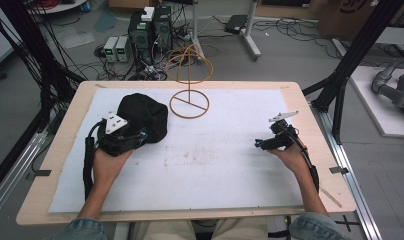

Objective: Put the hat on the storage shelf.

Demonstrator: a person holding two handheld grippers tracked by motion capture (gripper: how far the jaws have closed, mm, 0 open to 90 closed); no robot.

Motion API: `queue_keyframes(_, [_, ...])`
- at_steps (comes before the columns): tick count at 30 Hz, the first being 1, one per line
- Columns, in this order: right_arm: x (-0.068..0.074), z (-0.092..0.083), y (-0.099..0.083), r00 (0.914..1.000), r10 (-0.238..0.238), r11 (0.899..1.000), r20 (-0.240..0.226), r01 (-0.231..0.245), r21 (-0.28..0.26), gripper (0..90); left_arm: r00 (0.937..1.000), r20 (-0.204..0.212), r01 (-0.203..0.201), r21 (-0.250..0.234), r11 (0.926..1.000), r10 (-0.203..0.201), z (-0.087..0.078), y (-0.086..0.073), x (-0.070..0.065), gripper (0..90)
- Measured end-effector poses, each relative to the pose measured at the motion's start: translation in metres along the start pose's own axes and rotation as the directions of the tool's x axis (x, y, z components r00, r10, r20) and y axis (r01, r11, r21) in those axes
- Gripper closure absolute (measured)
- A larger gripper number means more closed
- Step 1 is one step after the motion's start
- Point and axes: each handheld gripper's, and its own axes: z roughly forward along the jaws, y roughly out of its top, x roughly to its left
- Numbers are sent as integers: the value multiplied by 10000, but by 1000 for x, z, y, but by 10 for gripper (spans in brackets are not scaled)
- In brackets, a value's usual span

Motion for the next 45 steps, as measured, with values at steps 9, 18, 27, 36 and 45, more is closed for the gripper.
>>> queue_keyframes(9, [-1, 0, -1, 10000, 23, 10000, -70, -23, 20, 111, 9981, -617, 60, 153, 9999, -51, 14, 5, -13, 396])
queue_keyframes(18, [0, 1, -1, 9999, 29, 10000, -160, -28, 44, 111, 9925, -1223, 21, 152, 9999, -3, 19, 6, -18, 428])
queue_keyframes(27, [0, 3, -2, 9996, 131, 9998, -263, -127, 145, 111, 9629, -2636, -525, 252, 9983, 573, 26, 3, -28, 471])
queue_keyframes(36, [-1, 3, -2, 9994, 123, 9998, -318, -118, 173, 111, 9524, -2989, -512, 387, 9979, 605, 32, 3, -32, 503])
queue_keyframes(45, [-1, 3, -3, 9991, 144, 9997, -399, -137, 180, 111, 9318, -3600, -319, 452, 9985, 461, 34, -4, -30, 496])
